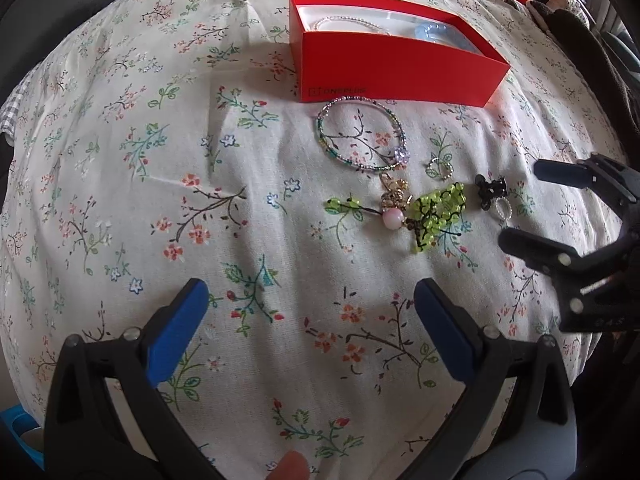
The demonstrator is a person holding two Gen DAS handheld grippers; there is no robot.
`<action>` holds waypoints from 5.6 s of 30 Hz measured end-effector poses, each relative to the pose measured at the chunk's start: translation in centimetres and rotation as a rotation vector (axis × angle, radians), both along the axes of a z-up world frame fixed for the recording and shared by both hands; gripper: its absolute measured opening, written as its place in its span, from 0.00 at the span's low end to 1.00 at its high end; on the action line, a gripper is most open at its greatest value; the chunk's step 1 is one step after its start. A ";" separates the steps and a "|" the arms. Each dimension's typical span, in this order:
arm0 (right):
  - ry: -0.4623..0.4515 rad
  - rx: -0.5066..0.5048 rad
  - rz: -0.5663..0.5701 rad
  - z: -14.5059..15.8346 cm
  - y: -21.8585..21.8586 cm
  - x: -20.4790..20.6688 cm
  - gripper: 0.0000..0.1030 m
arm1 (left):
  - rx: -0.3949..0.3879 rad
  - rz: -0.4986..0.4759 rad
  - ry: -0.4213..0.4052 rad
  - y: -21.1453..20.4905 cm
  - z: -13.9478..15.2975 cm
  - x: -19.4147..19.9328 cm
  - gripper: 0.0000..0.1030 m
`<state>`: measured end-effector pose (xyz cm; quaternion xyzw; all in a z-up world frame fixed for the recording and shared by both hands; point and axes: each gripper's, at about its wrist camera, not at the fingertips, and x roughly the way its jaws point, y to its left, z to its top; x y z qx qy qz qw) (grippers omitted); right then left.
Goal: Organize jewelry
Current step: 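Grasp the black claw hair clip with the right gripper, then grasp the green-and-silver seed bead bracelet with the left gripper while the right holds the clip, then carry the bracelet and the black clip over the red box and lower them, then open both grippers to release the bracelet and clip into the box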
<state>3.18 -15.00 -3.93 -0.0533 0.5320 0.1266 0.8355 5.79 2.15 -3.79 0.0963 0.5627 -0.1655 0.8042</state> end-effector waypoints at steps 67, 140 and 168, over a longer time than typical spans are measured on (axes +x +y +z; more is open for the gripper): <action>0.001 0.059 -0.046 2.0 -2.8 1.5 0.27 | -0.011 0.034 -0.076 -5.5 -0.7 5.3 0.16; -0.095 0.222 -0.232 4.5 -5.3 11.0 0.28 | -0.181 0.117 -0.204 -8.2 3.6 11.6 0.24; -0.112 0.111 -0.226 7.2 -5.2 4.8 0.77 | -0.095 0.134 -0.170 -4.1 5.2 5.4 0.95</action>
